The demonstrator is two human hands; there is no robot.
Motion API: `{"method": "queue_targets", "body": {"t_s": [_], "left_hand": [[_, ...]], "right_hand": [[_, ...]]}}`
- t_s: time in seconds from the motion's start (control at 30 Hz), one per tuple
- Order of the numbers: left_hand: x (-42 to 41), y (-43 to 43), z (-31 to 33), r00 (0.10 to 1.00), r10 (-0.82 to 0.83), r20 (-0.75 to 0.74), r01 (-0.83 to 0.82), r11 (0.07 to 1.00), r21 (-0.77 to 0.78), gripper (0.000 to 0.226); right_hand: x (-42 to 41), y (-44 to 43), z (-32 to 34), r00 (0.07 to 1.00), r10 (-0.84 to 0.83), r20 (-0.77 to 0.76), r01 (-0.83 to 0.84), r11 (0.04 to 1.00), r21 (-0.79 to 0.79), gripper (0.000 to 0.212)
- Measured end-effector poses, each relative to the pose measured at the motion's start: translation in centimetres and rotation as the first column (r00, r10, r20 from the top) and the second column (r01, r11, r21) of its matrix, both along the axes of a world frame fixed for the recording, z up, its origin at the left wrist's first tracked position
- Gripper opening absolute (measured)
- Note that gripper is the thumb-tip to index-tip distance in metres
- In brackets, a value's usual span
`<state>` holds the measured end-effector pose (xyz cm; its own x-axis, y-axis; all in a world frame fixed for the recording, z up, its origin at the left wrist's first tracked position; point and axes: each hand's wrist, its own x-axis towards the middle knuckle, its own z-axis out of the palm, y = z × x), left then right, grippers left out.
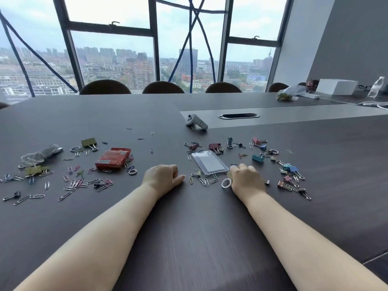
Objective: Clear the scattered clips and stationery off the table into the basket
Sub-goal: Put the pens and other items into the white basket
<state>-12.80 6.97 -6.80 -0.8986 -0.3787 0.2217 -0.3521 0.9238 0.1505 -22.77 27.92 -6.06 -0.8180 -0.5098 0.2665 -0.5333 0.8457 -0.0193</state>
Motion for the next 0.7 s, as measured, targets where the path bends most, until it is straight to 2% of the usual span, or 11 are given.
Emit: {"method": "queue_targets", "body": {"t_s": [0.17,0.27,0.4,0.5,0.6,0.7], "left_hand": [[1.3,0.1,0.1,0.997,0.045,-0.055,-0.047,0.999,-0.024,0.039],[3.1,-0.3,0.2,0.997,0.045,-0.068,-0.045,0.999,0.001,0.039],[6.7,-2.0,0.5,0.992,0.076,-0.103,-0.079,0.996,-0.028,0.044],[10.3,-4.1,1.3,0.977,0.109,-0.186,-0.113,0.994,-0.007,0.045],[14.7,-6.7,2.7,0.947,0.156,-0.280,-0.158,0.987,0.015,0.044],[20.0,-9.4,4.6,0.912,0.170,-0.374,-0.172,0.985,0.029,0.044]], "right_hand": [[0.6,-0.2,0.2,0.989,0.114,-0.095,-0.108,0.992,0.071,0.024],[1.2,-0.6,0.6,0.985,0.150,-0.081,-0.159,0.980,-0.122,0.019],[3.0,-2.6,1.0,0.975,0.220,-0.018,-0.209,0.893,-0.398,0.026],[5.4,-5.6,1.7,0.953,0.303,0.008,-0.250,0.799,-0.547,0.027],[8.9,-10.2,2.9,0.900,0.419,0.118,-0.227,0.682,-0.695,0.043],[13.4,-15.8,4.1,0.830,0.522,0.199,-0.201,0.611,-0.766,0.041]]}}
